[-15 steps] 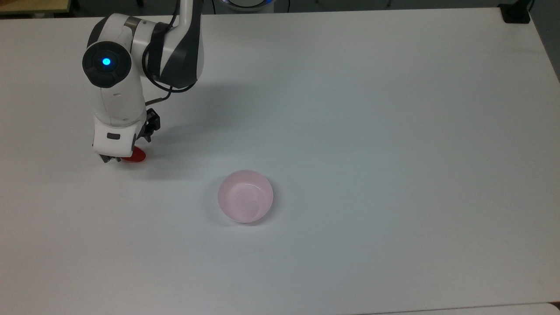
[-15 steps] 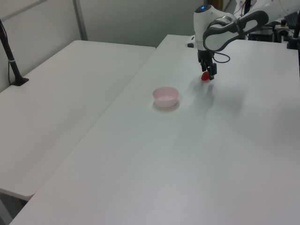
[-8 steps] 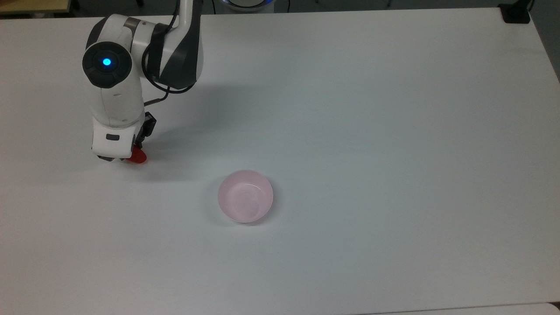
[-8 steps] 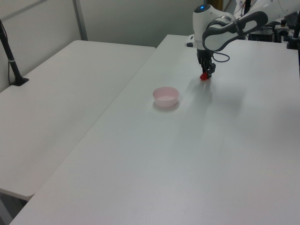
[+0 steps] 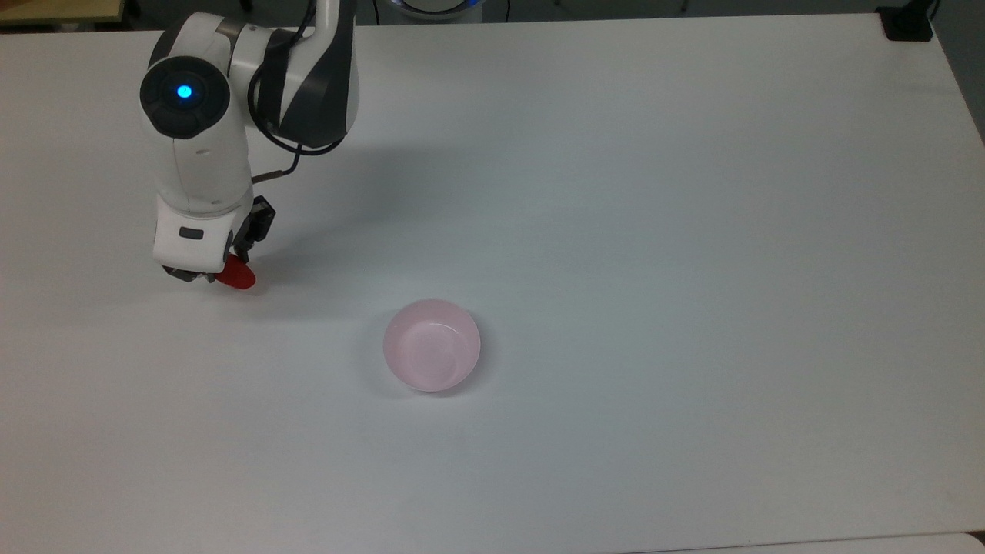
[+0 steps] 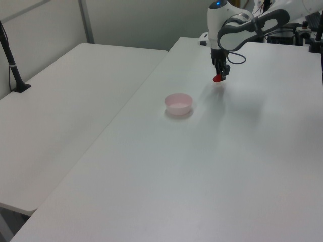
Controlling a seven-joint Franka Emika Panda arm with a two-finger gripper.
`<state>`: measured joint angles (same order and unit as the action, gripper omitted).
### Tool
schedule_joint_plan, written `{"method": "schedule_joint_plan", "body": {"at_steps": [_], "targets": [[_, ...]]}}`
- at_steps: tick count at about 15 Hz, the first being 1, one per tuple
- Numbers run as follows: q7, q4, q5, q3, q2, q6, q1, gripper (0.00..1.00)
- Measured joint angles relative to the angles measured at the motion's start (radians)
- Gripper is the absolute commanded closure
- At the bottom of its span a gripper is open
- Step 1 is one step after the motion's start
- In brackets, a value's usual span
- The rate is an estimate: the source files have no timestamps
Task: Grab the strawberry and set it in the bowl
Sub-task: 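Lift the strawberry and carry it over the pink bowl, lowering inside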
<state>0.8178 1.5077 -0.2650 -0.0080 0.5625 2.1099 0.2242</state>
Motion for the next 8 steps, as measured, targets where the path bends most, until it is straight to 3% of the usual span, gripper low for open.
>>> {"method": "schedule_joint_plan", "body": {"at_steps": [4, 8], "targets": [[-0.228, -0.003, 0.074, 0.053, -0.041, -0.001, -0.019, 0.7], [-0.501, -0.016, 0.135, 0.073, -0.074, -0.001, -0.09, 0.68]]}}
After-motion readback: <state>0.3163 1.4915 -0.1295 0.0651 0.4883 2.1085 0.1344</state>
